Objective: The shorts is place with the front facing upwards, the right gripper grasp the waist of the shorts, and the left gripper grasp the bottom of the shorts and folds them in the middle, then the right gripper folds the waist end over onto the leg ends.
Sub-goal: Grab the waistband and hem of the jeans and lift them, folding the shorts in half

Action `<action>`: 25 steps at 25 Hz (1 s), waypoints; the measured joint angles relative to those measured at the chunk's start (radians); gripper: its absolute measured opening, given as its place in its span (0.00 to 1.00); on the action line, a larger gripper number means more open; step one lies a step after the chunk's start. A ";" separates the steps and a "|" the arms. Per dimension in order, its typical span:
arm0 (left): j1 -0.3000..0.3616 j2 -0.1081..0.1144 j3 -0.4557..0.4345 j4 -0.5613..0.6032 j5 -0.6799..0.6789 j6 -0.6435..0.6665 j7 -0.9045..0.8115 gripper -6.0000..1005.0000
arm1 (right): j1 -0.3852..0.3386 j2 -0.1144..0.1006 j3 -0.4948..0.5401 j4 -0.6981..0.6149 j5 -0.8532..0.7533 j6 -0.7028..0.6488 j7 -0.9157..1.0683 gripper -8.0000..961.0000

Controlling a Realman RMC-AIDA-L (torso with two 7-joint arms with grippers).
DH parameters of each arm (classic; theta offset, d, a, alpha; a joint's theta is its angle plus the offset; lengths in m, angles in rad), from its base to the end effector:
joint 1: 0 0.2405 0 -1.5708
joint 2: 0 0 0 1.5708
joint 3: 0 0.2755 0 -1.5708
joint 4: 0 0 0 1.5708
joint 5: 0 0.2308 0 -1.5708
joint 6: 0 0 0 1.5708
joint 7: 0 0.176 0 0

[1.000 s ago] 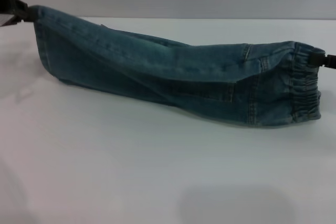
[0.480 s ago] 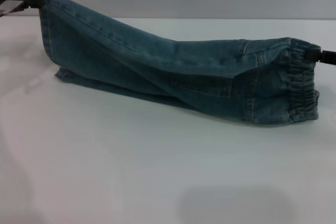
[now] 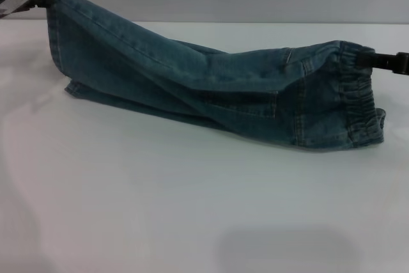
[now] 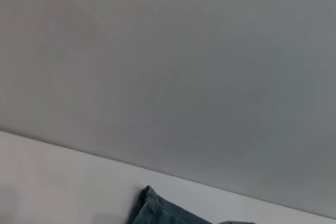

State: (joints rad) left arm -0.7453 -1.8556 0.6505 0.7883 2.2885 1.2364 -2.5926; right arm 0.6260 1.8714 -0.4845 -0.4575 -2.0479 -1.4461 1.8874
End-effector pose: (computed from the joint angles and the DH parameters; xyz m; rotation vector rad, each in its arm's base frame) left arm -0.2778 0.4971 0.1088 -1.9417 -1.5875 -0.5288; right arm 0.3160 0.4206 0.0458 -2.3132 1.3530 0.7942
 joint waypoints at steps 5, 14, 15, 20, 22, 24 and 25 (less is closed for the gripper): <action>0.001 0.001 0.000 -0.009 0.000 -0.001 0.000 0.14 | 0.007 -0.001 -0.015 0.005 -0.004 0.065 0.029 0.02; 0.001 0.001 0.000 -0.009 0.000 -0.002 0.000 0.14 | 0.006 0.000 -0.026 0.003 -0.005 0.143 0.049 0.38; 0.001 0.001 0.000 -0.009 0.000 -0.002 0.000 0.14 | 0.005 0.001 -0.025 0.003 -0.004 0.152 0.050 0.42; 0.000 0.000 0.000 -0.009 0.000 -0.004 -0.001 0.14 | 0.003 0.009 -0.028 -0.002 -0.002 0.206 0.052 0.53; 0.000 0.000 0.000 -0.009 0.000 -0.005 -0.002 0.14 | 0.006 0.011 -0.032 0.000 -0.004 0.219 0.052 0.55; -0.001 0.000 0.000 -0.009 0.000 -0.005 -0.002 0.14 | 0.008 0.012 -0.036 -0.001 -0.004 0.225 0.052 0.57; -0.001 0.000 0.000 -0.009 0.000 -0.006 -0.002 0.14 | 0.009 0.012 -0.036 -0.003 -0.005 0.226 0.052 0.58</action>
State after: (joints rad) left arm -0.7463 -1.8558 0.6503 0.7792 2.2887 1.2306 -2.5946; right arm 0.6345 1.8834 -0.5205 -0.4602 -2.0524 -1.2198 1.9389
